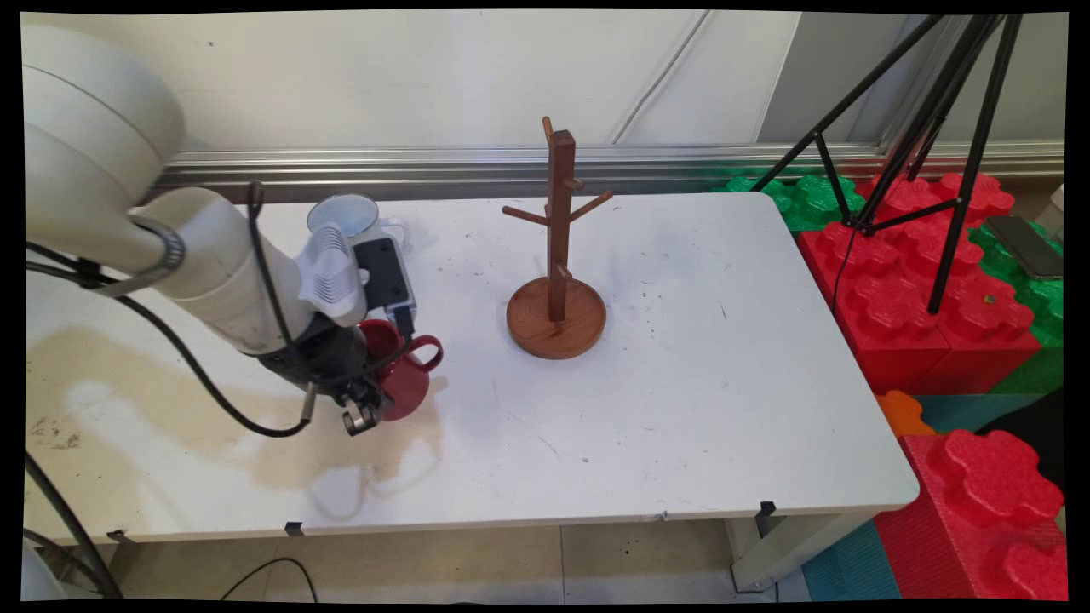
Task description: Place the picked object on the table
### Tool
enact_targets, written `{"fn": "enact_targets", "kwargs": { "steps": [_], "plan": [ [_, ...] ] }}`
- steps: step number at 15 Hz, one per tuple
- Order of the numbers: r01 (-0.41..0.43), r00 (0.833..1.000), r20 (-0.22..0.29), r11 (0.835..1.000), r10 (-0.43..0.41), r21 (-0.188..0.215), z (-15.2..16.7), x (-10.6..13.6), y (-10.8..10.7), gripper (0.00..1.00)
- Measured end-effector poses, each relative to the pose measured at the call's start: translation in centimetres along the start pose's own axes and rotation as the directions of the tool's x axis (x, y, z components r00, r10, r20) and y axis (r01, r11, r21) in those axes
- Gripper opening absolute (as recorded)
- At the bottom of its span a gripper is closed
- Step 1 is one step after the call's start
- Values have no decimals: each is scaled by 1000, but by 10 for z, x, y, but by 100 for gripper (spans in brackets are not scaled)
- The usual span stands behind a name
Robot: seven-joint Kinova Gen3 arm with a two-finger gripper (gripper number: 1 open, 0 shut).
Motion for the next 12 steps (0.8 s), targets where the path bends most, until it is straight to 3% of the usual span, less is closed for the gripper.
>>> {"fn": "enact_targets", "kwargs": {
  "steps": [12],
  "plan": [
    [-12, 998, 61, 1000, 11, 10, 38, 21, -5, 0]
  ]
}}
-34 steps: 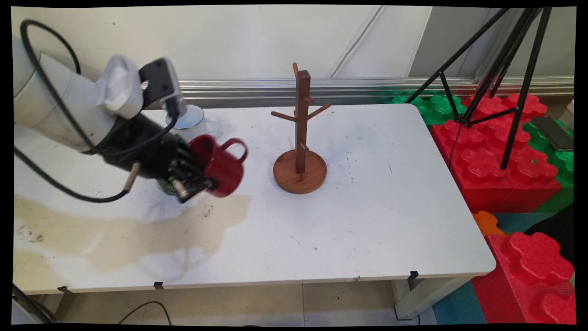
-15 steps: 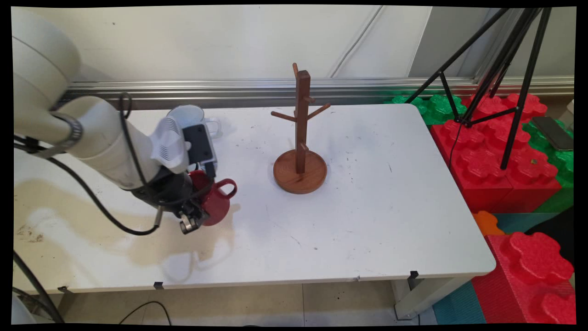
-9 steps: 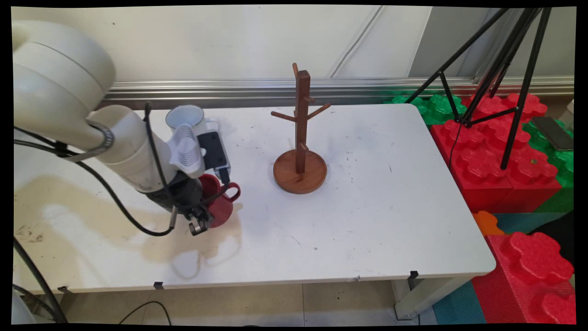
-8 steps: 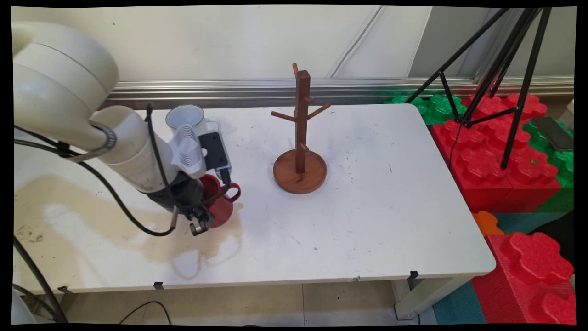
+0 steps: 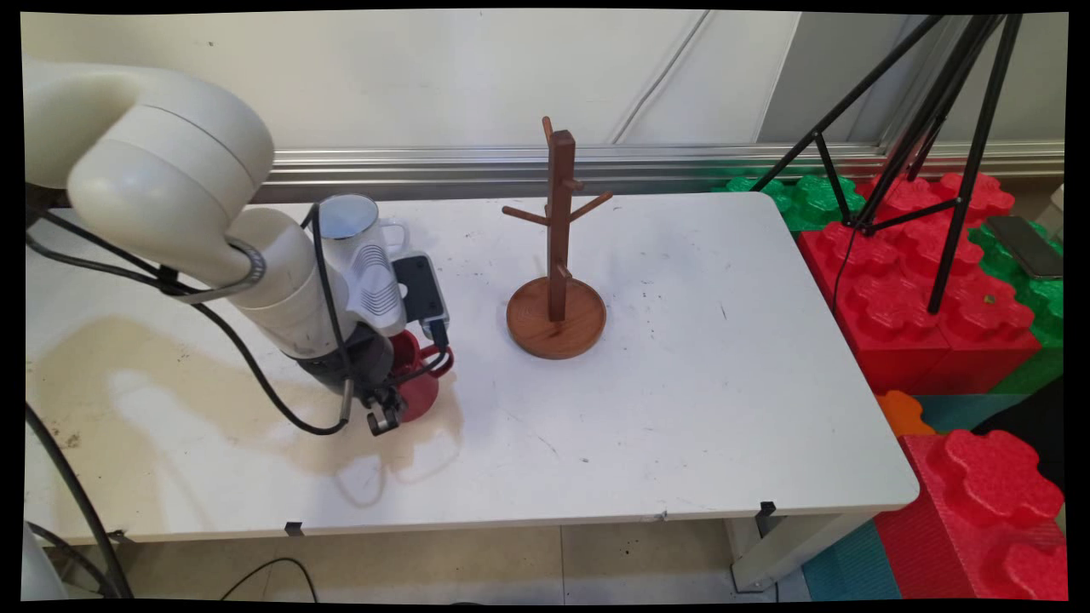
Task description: Place the picked object on the table
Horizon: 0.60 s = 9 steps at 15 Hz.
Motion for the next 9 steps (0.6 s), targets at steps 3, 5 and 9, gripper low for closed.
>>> {"fn": "enact_targets", "kwargs": {
  "steps": [3, 5, 9],
  "plan": [
    [-5, 1000, 6, 1000, 5, 1, 9, 4, -3, 0],
    [-7, 1000, 11, 1000, 7, 2, 14, 5, -4, 0],
    [-10, 1000, 18, 1000, 10, 1, 19, 6, -6, 0]
  ]
}}
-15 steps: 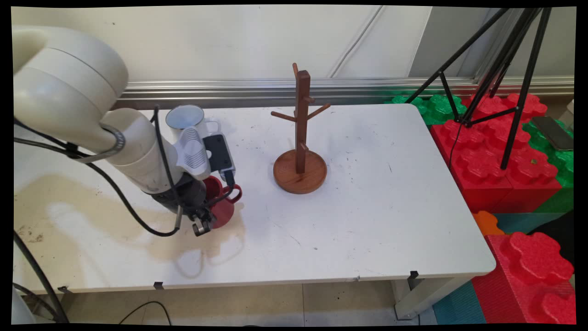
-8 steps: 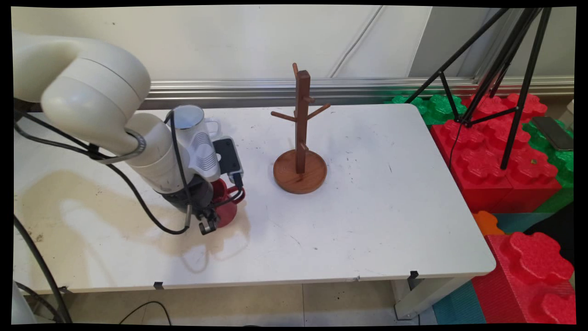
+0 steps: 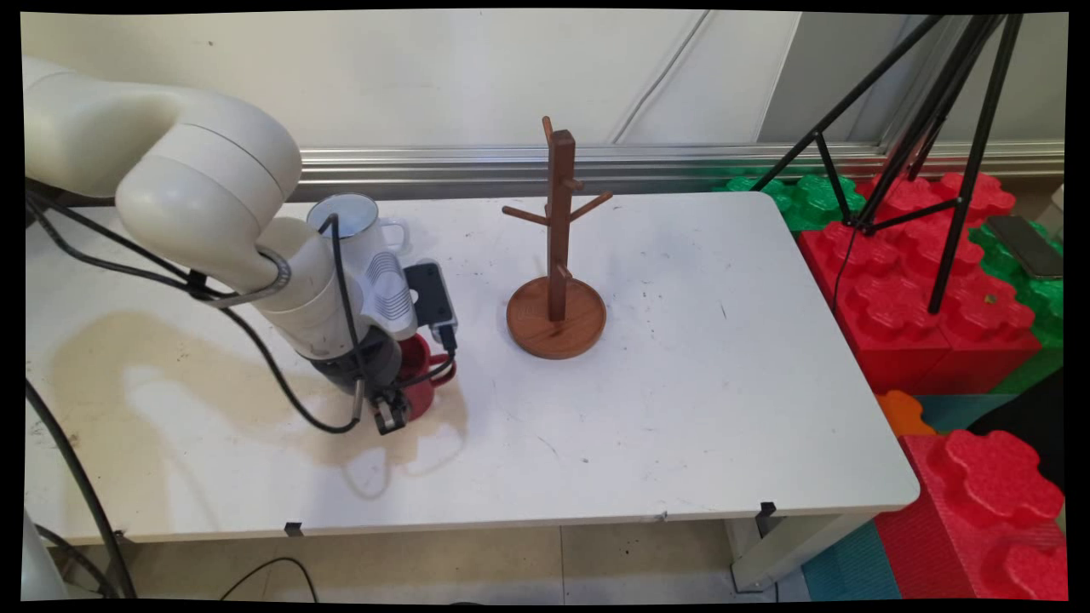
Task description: Place the picked object on the table
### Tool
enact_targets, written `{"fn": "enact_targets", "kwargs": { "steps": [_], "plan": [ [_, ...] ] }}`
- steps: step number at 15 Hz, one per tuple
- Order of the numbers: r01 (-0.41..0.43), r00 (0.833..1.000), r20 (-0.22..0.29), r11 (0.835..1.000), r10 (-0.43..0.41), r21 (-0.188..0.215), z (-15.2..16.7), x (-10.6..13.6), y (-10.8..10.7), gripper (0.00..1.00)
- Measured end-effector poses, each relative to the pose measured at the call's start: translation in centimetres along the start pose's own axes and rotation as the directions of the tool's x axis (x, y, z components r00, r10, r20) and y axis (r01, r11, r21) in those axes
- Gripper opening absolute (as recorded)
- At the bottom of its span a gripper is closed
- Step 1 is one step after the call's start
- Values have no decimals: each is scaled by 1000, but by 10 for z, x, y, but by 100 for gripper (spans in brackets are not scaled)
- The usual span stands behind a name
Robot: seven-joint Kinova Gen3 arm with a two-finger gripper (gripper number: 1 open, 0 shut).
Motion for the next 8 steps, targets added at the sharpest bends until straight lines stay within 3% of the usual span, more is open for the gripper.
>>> {"fn": "enact_targets", "kwargs": {
  "steps": [1, 8],
  "plan": [
    [-19, 1000, -2, 1000, 19, -2, 2, 9, 2, 100],
    [-30, 999, -16, 1000, 30, 4, 4, 6, -2, 100]
  ]
}}
